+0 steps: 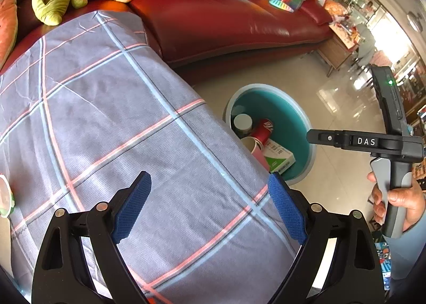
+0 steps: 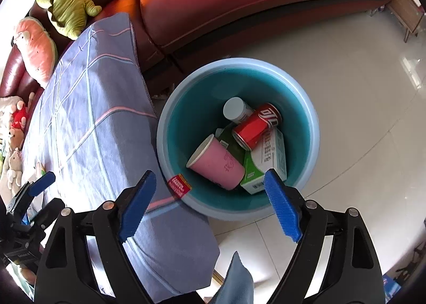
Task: Collect trash
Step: 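Move both open tools back toward the orange bag and plastic wrap, then grasp the clear plastic wrap with the right tool while the left tool grasps the blue-white snack packet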
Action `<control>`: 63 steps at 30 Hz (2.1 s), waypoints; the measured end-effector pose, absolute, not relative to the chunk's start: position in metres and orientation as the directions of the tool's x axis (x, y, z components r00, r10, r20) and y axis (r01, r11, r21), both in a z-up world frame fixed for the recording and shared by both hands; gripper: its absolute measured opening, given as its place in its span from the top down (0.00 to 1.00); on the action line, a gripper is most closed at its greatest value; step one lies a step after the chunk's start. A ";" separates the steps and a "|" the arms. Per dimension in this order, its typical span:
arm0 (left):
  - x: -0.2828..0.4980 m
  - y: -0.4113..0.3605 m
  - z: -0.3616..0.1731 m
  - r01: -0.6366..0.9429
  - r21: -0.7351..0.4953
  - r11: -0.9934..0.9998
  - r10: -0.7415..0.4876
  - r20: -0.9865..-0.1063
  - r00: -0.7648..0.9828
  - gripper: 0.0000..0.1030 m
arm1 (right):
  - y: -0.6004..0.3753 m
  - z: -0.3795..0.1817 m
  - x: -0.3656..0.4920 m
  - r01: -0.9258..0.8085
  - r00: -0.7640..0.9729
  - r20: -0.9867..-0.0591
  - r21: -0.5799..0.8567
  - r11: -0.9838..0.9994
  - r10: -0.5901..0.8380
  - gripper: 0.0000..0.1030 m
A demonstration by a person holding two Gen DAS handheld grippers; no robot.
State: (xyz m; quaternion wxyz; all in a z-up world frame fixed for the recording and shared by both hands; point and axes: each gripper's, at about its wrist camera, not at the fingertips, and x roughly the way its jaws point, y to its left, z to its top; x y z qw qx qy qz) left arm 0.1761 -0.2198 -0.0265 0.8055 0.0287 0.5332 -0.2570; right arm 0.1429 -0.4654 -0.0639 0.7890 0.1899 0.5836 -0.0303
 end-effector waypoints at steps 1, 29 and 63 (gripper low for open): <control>0.174 -0.217 -0.025 0.445 -0.229 0.866 -0.386 -0.871 0.303 0.13 | -0.463 -0.062 0.143 0.269 0.318 -0.933 0.261 0.927 0.171 0.23; 0.093 -0.007 0.003 0.242 -0.200 0.949 -0.295 -0.833 0.468 0.05 | -0.251 -0.008 0.101 -0.112 0.290 -0.939 0.160 0.981 0.186 0.22; 0.014 0.216 -0.035 -0.139 -0.246 0.959 -0.150 -0.860 0.487 0.05 | 0.019 -0.091 0.038 -0.626 0.014 -0.984 0.131 0.769 0.180 0.22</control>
